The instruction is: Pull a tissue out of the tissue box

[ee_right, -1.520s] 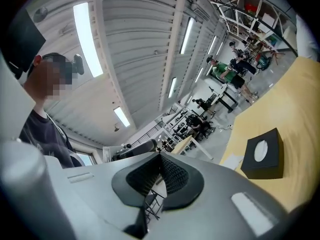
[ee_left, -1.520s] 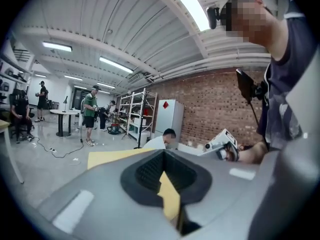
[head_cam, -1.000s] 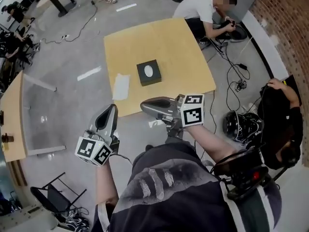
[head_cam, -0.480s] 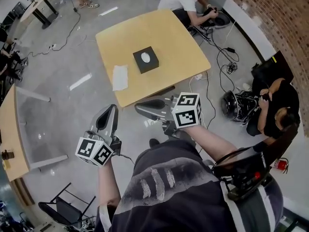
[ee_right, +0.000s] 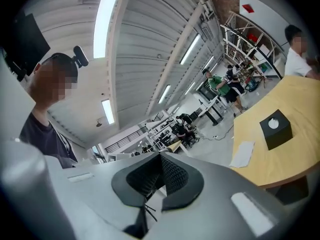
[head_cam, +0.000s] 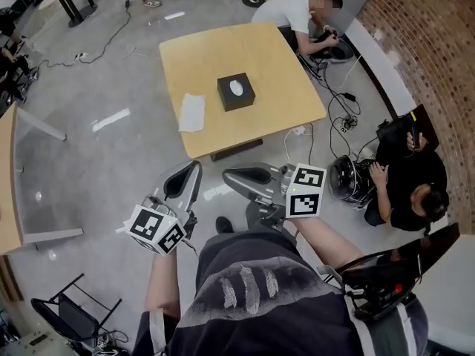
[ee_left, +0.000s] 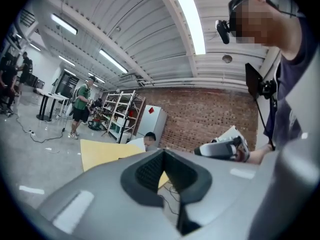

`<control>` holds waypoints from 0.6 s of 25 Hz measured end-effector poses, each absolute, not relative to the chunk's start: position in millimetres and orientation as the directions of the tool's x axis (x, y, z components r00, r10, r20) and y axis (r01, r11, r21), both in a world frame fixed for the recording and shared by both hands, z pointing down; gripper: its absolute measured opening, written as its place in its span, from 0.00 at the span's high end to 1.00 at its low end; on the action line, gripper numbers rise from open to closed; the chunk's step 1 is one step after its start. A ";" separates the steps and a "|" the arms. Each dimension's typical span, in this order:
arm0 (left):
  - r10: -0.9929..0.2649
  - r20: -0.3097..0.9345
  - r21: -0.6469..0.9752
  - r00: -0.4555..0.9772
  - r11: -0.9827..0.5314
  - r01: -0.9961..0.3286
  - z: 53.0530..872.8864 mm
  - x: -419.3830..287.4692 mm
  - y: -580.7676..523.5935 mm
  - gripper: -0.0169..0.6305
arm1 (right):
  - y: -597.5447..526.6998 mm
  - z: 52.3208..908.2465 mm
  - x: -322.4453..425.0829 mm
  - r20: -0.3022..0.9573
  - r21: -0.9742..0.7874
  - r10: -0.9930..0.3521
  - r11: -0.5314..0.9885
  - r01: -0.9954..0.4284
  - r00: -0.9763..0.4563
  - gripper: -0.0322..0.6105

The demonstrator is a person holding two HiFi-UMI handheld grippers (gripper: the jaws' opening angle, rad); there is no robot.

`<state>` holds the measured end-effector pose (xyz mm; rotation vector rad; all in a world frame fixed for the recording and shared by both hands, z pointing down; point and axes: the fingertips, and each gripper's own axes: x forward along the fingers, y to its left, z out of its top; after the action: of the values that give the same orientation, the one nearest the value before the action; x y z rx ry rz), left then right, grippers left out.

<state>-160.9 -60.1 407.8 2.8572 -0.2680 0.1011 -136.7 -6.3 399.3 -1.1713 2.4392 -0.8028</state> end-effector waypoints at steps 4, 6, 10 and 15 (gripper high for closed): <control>-0.196 0.077 0.226 0.978 -0.951 -0.209 403.5 -156.1 -59.0 0.97 | -1.4 404.1 -134.7 0.008 -0.570 -0.795 0.494 -0.656 -0.606 0.95; -0.206 0.078 0.234 0.975 -0.947 -0.219 405.6 -153.5 -57.6 0.97 | 3.2 407.7 -131.0 0.015 -0.574 -0.800 0.484 -0.660 -0.599 0.95; -0.185 0.095 0.235 0.978 -0.951 -0.203 408.9 -146.9 -49.0 0.97 | 10.8 409.3 -122.9 -0.007 -0.589 -0.817 0.469 -0.658 -0.576 0.95; -0.184 0.121 0.206 0.975 -0.957 -0.206 401.7 -131.1 -31.0 0.97 | 28.3 405.0 -105.1 -0.049 -0.614 -0.822 0.473 -0.632 -0.567 0.95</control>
<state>-131.1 -31.0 401.7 2.9041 -0.2903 0.1481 -105.1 28.3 405.0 -1.2278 2.3869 -0.7852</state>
